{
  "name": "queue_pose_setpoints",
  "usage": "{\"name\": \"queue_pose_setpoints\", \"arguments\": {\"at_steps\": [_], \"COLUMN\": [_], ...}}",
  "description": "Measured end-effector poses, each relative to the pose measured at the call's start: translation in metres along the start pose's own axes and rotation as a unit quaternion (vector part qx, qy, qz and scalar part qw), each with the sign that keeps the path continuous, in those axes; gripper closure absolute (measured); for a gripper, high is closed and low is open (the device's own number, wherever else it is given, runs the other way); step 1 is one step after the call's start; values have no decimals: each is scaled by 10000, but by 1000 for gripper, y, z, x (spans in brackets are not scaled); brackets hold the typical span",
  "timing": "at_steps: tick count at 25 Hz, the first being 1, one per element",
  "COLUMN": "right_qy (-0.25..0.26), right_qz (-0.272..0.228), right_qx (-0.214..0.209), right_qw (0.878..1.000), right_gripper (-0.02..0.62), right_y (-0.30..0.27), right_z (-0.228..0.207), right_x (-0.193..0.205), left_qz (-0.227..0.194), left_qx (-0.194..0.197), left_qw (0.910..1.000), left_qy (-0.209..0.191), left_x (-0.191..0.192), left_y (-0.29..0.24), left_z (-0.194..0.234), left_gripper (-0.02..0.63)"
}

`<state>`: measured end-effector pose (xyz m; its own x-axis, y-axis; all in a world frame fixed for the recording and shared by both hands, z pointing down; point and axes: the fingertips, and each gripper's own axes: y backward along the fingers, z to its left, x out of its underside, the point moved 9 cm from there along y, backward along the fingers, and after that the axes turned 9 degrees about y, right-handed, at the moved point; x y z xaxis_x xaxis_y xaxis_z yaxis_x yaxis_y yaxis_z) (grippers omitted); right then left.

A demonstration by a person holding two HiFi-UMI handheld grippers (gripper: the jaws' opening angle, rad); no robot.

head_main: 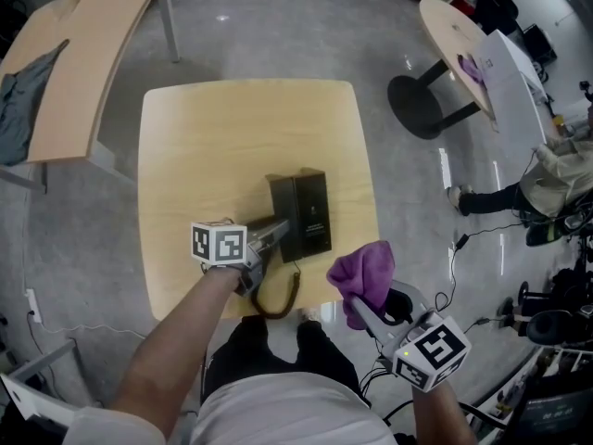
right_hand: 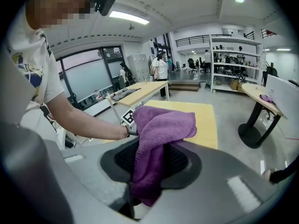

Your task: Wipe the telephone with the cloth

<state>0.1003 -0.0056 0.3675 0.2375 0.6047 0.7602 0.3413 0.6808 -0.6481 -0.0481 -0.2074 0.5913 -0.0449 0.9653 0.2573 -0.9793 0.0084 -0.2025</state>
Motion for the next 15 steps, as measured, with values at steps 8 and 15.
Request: {"name": "queue_pose_setpoints", "arguments": {"at_steps": [8,15], "right_qy": [36,4], "right_qz": [-66,-139], "right_qx": [4,18], "right_qw": [10000,9999], "right_gripper": [480,480], "right_y": [0,4], "right_z": [1,1], "right_x": [-6,1], "left_qz": [-82,-146], "left_qx": [-210,-207], "left_qw": [9997,9996], "left_qy": [-121,-121], "left_x": [0,1], "left_y": [3,8], "left_z": [-9,-13], "left_gripper": [520,523]}}
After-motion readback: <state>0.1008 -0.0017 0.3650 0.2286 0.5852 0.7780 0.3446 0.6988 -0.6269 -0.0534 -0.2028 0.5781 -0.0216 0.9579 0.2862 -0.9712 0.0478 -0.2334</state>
